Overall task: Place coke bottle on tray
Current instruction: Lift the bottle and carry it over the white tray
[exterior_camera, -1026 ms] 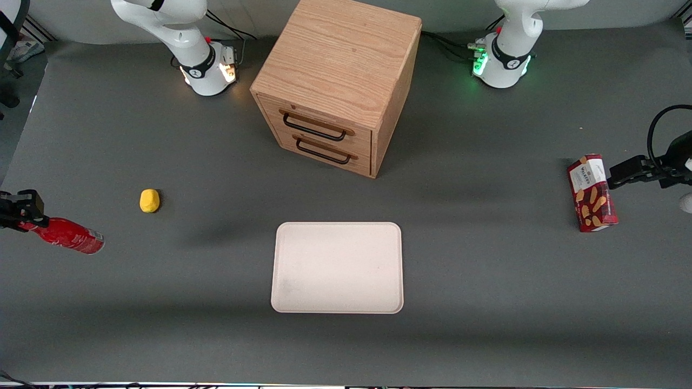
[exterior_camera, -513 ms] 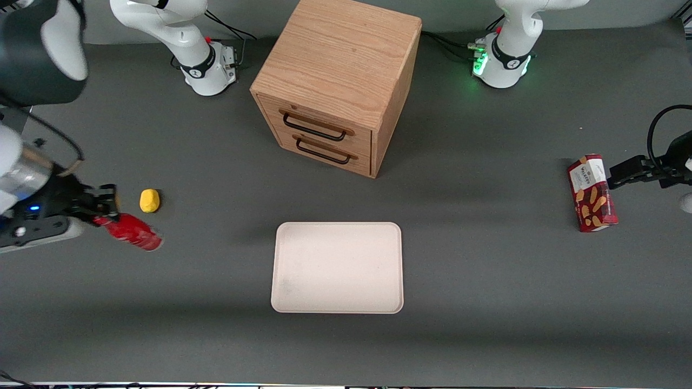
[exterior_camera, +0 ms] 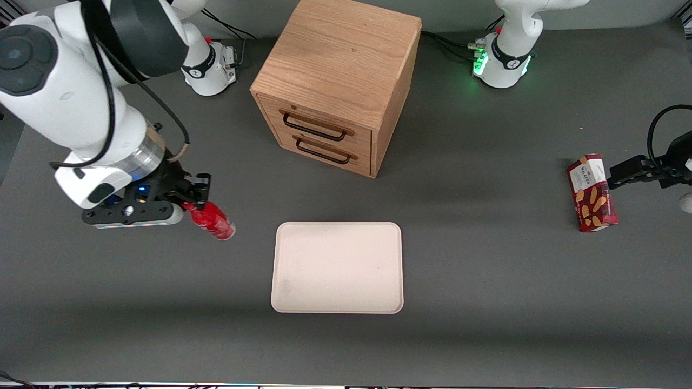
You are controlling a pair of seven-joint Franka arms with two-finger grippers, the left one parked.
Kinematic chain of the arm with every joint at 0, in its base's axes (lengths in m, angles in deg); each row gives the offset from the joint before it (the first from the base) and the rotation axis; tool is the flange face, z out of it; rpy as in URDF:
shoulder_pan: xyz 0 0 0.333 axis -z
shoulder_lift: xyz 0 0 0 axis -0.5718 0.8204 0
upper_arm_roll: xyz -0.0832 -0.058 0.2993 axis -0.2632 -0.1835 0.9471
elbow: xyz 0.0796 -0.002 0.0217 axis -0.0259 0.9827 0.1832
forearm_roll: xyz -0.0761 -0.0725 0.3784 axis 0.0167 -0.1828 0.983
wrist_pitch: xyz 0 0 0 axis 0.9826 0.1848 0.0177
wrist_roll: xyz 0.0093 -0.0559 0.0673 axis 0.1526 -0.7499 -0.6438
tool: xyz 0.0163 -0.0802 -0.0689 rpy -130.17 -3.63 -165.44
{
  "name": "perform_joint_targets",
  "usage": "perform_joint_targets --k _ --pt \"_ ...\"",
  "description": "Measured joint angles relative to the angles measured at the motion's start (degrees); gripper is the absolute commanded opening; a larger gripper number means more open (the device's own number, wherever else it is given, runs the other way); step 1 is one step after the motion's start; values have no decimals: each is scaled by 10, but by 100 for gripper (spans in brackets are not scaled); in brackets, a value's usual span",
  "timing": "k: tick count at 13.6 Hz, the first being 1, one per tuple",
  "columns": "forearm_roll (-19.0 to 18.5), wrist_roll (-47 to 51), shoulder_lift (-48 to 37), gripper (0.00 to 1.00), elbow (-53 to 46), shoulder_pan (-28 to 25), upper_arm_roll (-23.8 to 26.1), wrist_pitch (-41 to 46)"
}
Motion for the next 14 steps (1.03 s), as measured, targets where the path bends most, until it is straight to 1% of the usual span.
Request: perform_joint_targets --k 1,3,10,14 --pt "10 12 4 0 0 -2 0 -10" --pt "17 20 16 0 0 -1 -1 -28" --pt "19 52 107 0 2 -1 -2 -118" --pt "20 75 155 0 2 -5 -1 -150"
